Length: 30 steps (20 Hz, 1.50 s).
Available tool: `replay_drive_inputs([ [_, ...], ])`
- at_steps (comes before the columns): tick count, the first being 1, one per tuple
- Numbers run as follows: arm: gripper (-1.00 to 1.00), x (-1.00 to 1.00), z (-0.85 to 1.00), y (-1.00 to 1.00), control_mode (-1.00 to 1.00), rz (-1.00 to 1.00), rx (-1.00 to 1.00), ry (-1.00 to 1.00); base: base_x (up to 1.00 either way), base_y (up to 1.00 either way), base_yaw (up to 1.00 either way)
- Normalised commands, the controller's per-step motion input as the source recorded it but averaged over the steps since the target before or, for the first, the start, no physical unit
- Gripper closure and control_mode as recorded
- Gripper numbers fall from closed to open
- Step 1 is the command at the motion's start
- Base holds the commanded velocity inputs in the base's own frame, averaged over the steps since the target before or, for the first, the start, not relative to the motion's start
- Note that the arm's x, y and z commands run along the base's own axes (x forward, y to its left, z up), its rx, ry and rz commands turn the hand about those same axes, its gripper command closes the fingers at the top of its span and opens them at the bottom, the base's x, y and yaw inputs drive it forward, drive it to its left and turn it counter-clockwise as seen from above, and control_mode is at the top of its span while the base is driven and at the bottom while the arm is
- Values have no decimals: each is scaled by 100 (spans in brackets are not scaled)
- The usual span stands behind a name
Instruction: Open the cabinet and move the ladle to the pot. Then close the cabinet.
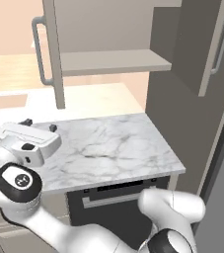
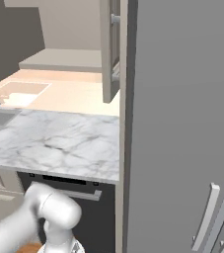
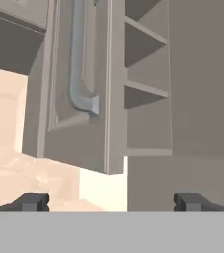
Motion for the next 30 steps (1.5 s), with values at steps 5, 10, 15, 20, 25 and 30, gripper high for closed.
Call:
replay_drive_inputs([
  [5,-100,61,9,47,-100,-24,0,-14,0,0,0],
  [10,-100,70,3,20,-100,-22,0,-12,0,0,0],
  [15,-100,63,10,-3,-100,-17,0,-10,0,0,0],
  [20,-100,54,25,-16,-100,-12,0,-7,0,0,0],
  [25,-100,47,25,-21,-100,-10,0,-3,0,0,0],
  [30,-100,20,34,-50,-100,-6,0,0,0,0,0],
])
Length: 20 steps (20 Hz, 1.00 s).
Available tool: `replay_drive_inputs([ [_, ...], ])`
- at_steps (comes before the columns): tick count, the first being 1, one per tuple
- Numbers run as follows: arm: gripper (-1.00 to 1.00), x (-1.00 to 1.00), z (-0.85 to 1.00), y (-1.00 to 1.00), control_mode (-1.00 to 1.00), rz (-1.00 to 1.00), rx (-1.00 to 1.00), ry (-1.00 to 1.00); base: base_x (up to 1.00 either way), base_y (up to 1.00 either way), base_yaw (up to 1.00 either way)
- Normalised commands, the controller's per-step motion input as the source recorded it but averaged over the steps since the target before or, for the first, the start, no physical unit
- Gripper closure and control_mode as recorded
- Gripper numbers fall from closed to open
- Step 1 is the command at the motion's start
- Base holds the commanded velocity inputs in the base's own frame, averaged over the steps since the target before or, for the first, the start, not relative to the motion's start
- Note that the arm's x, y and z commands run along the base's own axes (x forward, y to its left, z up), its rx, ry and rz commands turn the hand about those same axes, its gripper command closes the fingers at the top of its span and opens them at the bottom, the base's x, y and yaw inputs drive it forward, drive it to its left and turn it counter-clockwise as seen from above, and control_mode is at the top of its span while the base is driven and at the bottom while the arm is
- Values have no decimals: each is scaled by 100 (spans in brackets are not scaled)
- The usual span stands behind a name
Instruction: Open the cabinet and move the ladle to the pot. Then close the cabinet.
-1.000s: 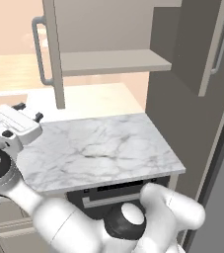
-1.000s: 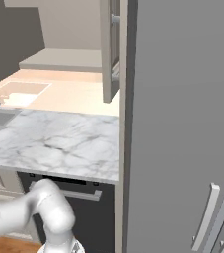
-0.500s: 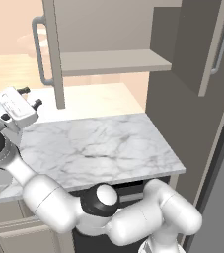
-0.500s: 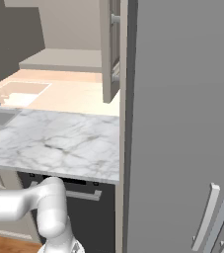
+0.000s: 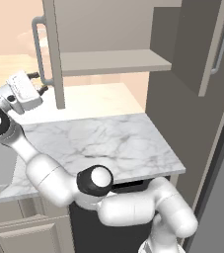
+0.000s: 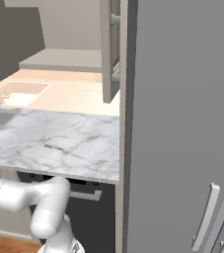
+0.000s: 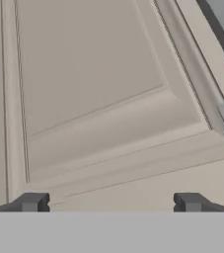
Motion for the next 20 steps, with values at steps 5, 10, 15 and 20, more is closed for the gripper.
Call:
replay_drive_inputs([
  [5,-100,-3,35,-78,-100,-1,0,0,0,0,0],
  [10,-100,-32,29,-96,-100,0,0,0,0,0,0],
  [15,-100,-68,18,-100,-100,0,0,-3,0,0,0],
  [20,-100,-51,3,-100,-100,0,0,-3,0,0,0],
])
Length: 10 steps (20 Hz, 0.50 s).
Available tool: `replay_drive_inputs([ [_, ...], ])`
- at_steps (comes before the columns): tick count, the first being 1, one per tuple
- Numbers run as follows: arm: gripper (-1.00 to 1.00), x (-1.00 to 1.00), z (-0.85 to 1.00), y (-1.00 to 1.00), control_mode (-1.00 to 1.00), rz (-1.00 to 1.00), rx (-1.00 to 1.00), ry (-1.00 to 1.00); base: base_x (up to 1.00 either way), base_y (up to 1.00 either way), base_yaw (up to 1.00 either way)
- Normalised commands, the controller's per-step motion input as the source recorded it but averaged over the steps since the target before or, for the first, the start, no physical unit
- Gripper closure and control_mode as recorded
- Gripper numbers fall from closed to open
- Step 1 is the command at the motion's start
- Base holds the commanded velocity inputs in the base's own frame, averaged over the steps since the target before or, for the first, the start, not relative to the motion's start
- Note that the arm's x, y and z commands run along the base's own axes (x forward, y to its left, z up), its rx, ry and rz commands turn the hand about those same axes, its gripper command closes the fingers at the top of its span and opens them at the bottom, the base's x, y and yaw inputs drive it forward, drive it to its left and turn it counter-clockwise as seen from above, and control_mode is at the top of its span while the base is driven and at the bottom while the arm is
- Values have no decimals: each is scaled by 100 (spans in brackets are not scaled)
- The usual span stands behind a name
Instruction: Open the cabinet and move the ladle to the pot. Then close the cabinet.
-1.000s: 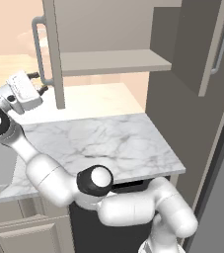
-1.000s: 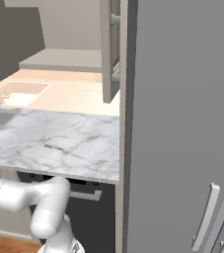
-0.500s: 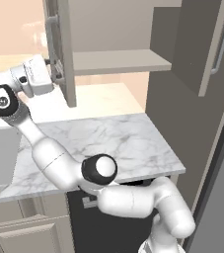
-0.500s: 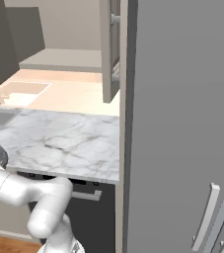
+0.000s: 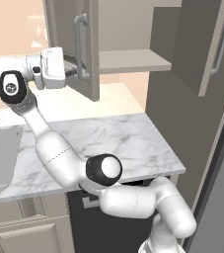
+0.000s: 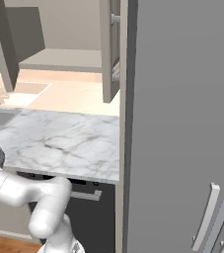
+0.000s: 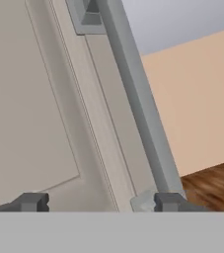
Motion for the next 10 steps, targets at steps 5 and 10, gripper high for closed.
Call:
replay_drive_inputs([
  [5,-100,-2,0,-100,-100,6,0,-3,0,0,0],
  [10,-100,1,0,-87,-100,23,0,-5,0,0,0],
])
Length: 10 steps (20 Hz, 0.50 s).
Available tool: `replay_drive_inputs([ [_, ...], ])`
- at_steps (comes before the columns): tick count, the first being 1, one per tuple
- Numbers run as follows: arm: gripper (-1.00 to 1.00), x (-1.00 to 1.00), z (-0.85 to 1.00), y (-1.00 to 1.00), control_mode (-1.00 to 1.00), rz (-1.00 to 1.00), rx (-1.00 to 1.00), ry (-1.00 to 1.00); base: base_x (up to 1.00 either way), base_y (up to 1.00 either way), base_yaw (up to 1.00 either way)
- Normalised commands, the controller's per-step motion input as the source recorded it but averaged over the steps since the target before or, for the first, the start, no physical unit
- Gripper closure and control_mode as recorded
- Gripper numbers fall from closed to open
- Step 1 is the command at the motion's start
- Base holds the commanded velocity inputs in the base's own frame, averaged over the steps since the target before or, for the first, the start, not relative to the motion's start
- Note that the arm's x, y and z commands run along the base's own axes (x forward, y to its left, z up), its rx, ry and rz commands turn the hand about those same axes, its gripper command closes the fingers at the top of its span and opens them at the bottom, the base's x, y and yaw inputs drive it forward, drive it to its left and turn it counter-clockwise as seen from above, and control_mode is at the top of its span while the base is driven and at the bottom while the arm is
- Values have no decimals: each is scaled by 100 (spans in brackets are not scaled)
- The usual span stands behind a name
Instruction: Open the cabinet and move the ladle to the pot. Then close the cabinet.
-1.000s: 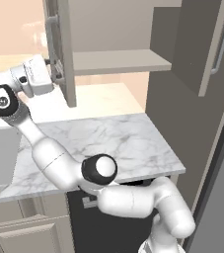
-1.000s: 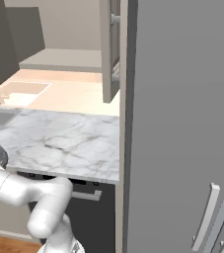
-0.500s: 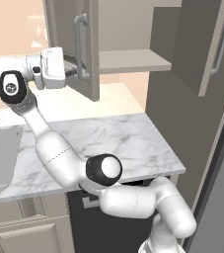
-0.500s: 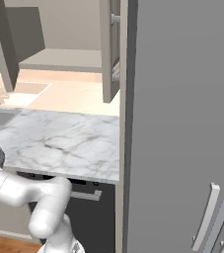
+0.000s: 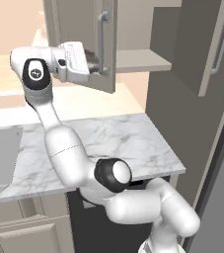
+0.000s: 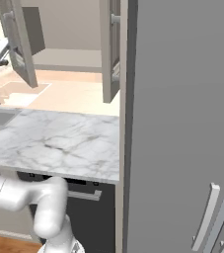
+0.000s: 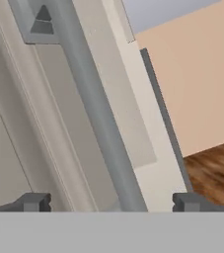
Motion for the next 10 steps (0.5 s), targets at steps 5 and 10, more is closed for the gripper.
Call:
replay_drive_inputs([
  [5,-100,25,-4,-53,-100,49,0,-5,0,0,0],
  [10,-100,62,-21,-34,-100,65,-4,-3,0,0,0],
])
